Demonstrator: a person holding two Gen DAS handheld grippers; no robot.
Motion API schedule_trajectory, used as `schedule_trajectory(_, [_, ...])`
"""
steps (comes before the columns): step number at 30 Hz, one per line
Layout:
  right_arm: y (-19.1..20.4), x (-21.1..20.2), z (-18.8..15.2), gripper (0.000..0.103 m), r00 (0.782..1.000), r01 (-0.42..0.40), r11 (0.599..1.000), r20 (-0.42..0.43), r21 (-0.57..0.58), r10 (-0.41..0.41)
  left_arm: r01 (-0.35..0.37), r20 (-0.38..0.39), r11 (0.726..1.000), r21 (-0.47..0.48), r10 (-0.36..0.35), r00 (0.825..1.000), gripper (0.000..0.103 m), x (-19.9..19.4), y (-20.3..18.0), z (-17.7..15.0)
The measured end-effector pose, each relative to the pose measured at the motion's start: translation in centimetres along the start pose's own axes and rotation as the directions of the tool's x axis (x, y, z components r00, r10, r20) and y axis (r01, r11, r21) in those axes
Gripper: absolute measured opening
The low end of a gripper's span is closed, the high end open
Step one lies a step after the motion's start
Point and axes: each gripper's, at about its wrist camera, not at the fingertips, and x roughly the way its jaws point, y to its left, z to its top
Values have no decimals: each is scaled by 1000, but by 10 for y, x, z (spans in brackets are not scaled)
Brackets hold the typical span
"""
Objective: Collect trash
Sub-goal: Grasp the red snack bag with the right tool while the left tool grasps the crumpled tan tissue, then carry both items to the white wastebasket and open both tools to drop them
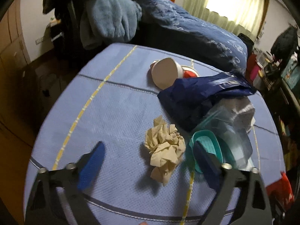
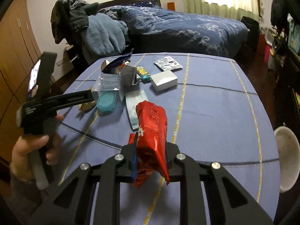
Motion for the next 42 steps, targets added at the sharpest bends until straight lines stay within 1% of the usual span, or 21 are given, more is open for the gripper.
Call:
schedule_trajectory(1, [-2, -2, -1, 21, 1000, -2, 1000, 0, 7, 2, -5, 19, 1000, -1, 5, 1000, 80, -2, 1, 0])
schedule_trajectory(2, [-5, -4, -1, 21, 1000, -3, 1000, 2, 14, 3, -8, 25, 1000, -2, 8, 1000, 63, -3, 1, -1])
schedule_trajectory(3, [-7, -6, -2, 21, 1000, -3, 1000, 5, 20, 3, -7, 23, 1000, -3, 7, 1000, 56, -3, 1, 0])
schedule_trajectory(4, [-8, -7, -3, 21, 1000, -3, 1000, 7, 23, 3, 12, 24, 1000, -10, -11, 1000, 52, -5, 4, -1])
schedule_trajectory(5, [-10, -10, -4, 21, 1000, -3, 1000, 12, 27, 3, 20, 28, 1000, -11, -20, 999, 38, -6, 3, -1])
schedule_trajectory(6, [-10, -11, -4, 21, 1000, -4, 1000, 15, 29, 3, 22, 32, 1000, -7, -22, 999, 30, -8, 3, -1])
schedule_trajectory(8, [-12, -14, -7, 21, 1000, -5, 999, 21, 33, 5, -12, 60, 1000, 22, 10, 998, 20, -16, -1, -3])
schedule_trajectory(9, [-13, -17, -8, 21, 1000, -7, 999, 26, 36, 6, -34, 75, 999, 35, 31, 997, 19, -20, -3, -5])
schedule_trajectory(11, [-15, -23, -10, 21, 999, -17, 999, 39, 43, 15, -14, 106, 999, 46, 9, 994, 18, -34, -3, -8])
schedule_trajectory(15, [-21, -36, -16, 21, 998, -28, 998, 65, 62, 24, 65, 152, 994, 92, -78, 985, 18, -70, -15, -15])
schedule_trajectory(17, [-27, -44, -19, 21, 997, -18, 997, 78, 76, 12, 118, 178, 983, 143, -142, 974, 18, -91, -31, -19])
schedule_trajectory(19, [-36, -52, -22, 21, 996, -5, 996, 92, 95, -4, 185, 183, 960, 212, -225, 957, 18, -109, -57, -24])
schedule_trajectory(21, [-49, -64, -26, 21, 993, 17, 992, 110, 122, -30, 231, 178, 935, 268, -283, 942, 18, -118, -81, -27])
schedule_trajectory(27, [-104, -101, -41, 21, 973, 127, 966, 162, 225, -165, 330, 118, 828, 453, -423, 898, 18, -126, -175, -42])
schedule_trajectory(30, [-141, -117, -50, 21, 952, 203, 936, 166, 288, -258, 403, 45, 747, 529, -498, 866, 18, -121, -234, -51])
schedule_trajectory(33, [-180, -132, -61, 21, 924, 271, 896, 165, 352, -345, 470, -44, 675, 568, -546, 837, 18, -111, -282, -60])
schedule_trajectory(35, [-206, -138, -71, 21, 908, 311, 864, 145, 395, -393, 522, -133, 626, 579, -560, 818, 18, -99, -319, -69])
schedule_trajectory(37, [-233, -141, -81, 21, 891, 343, 834, 132, 433, -435, 584, -219, 576, 572, -579, 785, 18, -85, -352, -77])
schedule_trajectory(39, [-255, -139, -88, 21, 884, 360, 811, 109, 462, -454, 598, -252, 555, 578, -576, 778, 18, -78, -377, -85])
schedule_trajectory(40, [-270, -136, -93, 21, 886, 356, 800, 97, 484, -453, 601, -270, 540, 590, -570, 776, 18, -70, -394, -91])
schedule_trajectory(42, [-291, -128, -100, 21, 898, 337, 786, 75, 518, -434, 590, -286, 539, 601, -544, 789, 18, -59, -412, -98])
